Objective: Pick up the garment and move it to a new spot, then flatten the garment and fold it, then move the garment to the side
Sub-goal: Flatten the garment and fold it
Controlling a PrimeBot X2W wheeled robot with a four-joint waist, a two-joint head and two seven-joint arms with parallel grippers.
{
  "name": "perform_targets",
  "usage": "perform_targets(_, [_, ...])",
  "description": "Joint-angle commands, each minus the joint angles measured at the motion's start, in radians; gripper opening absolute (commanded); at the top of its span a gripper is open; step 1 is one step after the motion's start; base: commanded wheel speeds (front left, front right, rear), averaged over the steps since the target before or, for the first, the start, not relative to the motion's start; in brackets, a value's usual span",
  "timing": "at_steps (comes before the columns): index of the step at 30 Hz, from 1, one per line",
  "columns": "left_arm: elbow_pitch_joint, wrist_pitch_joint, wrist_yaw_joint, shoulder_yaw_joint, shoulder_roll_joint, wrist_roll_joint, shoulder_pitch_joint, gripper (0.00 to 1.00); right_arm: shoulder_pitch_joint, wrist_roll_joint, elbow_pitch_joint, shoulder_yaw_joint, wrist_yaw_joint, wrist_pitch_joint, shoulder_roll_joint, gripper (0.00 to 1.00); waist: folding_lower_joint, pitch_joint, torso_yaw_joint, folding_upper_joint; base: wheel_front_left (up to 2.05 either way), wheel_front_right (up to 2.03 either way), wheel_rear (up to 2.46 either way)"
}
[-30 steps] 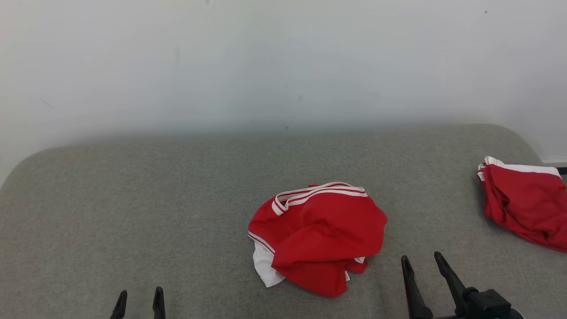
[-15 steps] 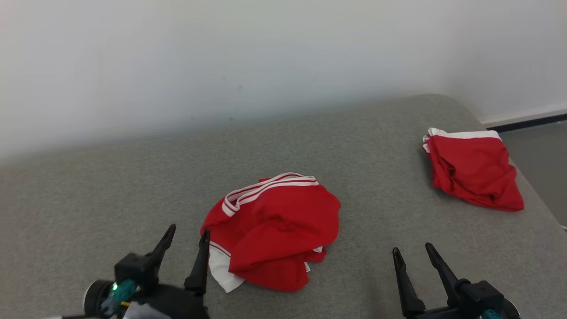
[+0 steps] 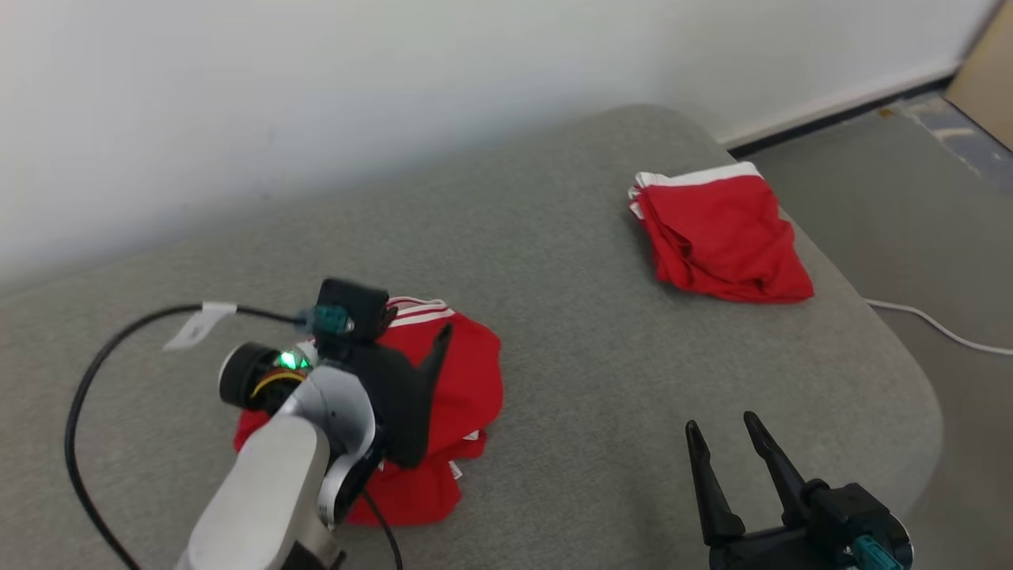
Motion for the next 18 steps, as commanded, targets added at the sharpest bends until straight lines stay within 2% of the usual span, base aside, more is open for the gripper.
perform_targets(1, [0.02, 0.011, 0.0, 0.002, 0.002, -0.005, -0.031, 1.0, -0.016, 0.009, 0.004, 0.007, -0.003, -0.007, 0.001, 1.0, -0.0001, 0.057, -0.069, -0.0001, 0.0, 0.0, 0.0])
perform_targets(9, [0.177, 0.067, 0.054, -0.018, 0.012, 0.052, -0.163, 1.0, -0.035, 0.035, 0.031, 0.039, -0.003, -0.029, 0.001, 1.0, -0.0001, 0.104, -0.128, -0.0001, 0.0, 0.0, 0.0])
perform_targets(14, [0.238, 0.089, 0.059, -0.023, 0.003, 0.048, -0.192, 1.0, -0.037, 0.039, 0.039, 0.034, -0.003, -0.038, 0.001, 1.0, -0.0001, 0.115, -0.13, -0.0001, 0.0, 0.0, 0.0])
perform_targets(18, [0.266, 0.116, 0.045, -0.03, -0.005, 0.026, -0.199, 1.0, -0.051, 0.037, 0.047, 0.038, -0.003, -0.04, 0.001, 1.0, -0.0001, 0.109, -0.129, -0.0001, 0.0, 0.0, 0.0])
